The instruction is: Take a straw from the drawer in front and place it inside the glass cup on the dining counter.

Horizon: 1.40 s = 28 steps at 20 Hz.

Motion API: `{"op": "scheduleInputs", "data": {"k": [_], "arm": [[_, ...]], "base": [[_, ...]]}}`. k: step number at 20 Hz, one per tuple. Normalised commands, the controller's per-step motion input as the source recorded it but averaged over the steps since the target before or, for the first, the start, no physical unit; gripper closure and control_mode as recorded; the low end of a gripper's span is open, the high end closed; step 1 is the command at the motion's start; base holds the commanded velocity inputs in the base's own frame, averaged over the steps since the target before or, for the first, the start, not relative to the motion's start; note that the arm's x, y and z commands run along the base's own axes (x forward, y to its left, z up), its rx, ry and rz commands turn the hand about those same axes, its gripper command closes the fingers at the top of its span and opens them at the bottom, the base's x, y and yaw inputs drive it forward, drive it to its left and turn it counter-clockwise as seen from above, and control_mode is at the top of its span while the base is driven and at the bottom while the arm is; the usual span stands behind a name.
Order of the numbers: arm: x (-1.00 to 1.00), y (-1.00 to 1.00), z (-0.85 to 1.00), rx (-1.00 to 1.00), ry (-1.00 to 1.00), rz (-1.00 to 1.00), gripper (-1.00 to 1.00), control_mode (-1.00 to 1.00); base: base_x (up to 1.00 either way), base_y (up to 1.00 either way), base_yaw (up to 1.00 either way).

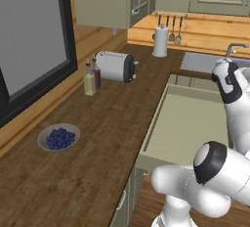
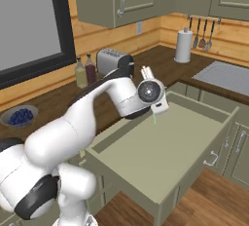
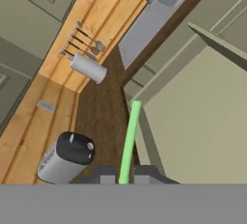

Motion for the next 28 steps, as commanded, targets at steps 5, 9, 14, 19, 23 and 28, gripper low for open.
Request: {"op": "scheduleInputs", "data": {"k": [5, 9, 14, 19, 23, 28], "arm": [[-0.65, 0.06, 0.36, 0.0, 0.01, 0.0, 1.0, -1.0], [-0.34, 0.28, 0.01, 0.0, 0.0, 0.0, 1.0, -1.0], [-0.09, 0.26, -0.03, -0.03, 0.03, 0.01, 1.0, -1.0], [-0.11, 0.02, 0.0, -0.03, -0.06, 0.0, 1.0, 1.0], [0.0, 0.0, 0.0, 0.0, 0.0, 0.0, 1.0, 1.0], [0.0, 0.0, 0.0, 0.0, 0.0, 0.0, 1.0, 1.0]], "base": [[0.0, 0.0, 0.0], [0.0, 0.0, 0.0], [0.0, 0.0, 0.0], [-0.14, 0.01, 0.0], [-0.78, 0.0, -0.16], [-0.77, -0.03, -0.32]]}}
